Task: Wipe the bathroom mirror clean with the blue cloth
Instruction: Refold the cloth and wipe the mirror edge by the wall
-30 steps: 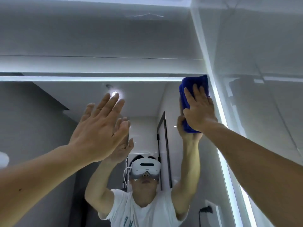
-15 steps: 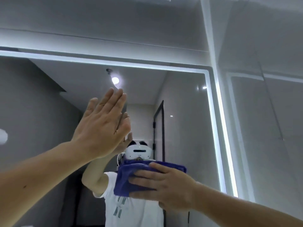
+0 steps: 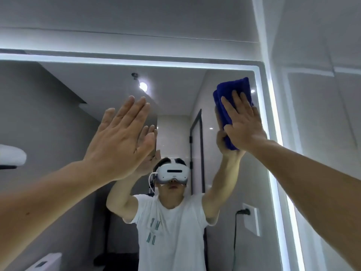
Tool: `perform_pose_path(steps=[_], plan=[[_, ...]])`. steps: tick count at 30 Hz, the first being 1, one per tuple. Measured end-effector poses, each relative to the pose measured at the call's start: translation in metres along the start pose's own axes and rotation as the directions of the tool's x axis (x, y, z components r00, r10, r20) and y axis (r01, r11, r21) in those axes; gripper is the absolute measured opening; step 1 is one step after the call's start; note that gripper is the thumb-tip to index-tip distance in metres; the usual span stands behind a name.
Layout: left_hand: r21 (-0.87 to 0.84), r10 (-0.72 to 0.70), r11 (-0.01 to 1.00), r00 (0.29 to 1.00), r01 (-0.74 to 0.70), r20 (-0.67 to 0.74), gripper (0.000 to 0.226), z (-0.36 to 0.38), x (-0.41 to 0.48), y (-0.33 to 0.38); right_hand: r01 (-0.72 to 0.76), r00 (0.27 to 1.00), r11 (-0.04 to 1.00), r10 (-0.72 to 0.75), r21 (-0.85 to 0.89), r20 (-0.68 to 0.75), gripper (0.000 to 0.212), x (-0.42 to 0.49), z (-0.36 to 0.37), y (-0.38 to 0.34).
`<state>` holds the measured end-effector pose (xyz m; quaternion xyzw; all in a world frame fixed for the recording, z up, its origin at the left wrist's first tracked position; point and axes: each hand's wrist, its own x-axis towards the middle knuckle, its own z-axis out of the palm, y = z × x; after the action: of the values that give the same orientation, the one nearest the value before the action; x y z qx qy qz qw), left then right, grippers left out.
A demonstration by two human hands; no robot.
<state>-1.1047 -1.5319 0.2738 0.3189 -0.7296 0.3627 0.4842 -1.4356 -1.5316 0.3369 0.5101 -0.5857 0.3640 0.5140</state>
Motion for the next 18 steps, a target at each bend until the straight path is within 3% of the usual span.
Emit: perform_pose_path(steps=[5,12,14,18], plan=[[-0.060,0.004,0.998,1.000,-0.003,0.012,0.065,0.020,-0.013,0.015,0.250,0.968,0.967,-0.247,-0.058,0.047,0.077,-0.062,0.006,-0.040],[-0.080,0.008,0.997,0.996,0.000,0.089,0.068,0.050,-0.053,0.027,0.520,0.845,0.852,-0.523,0.050,0.114,0.092,-0.224,0.036,-0.117],[-0.095,0.001,0.995,0.993,0.011,0.118,0.069,0.056,-0.067,0.029,0.630,0.760,0.776,-0.622,0.021,0.190,0.091,-0.273,0.046,-0.130],[-0.112,-0.007,0.993,0.982,0.029,0.190,0.069,0.062,-0.095,0.031,0.846,0.499,0.528,-0.738,-0.072,0.454,0.094,-0.338,0.062,-0.135]])
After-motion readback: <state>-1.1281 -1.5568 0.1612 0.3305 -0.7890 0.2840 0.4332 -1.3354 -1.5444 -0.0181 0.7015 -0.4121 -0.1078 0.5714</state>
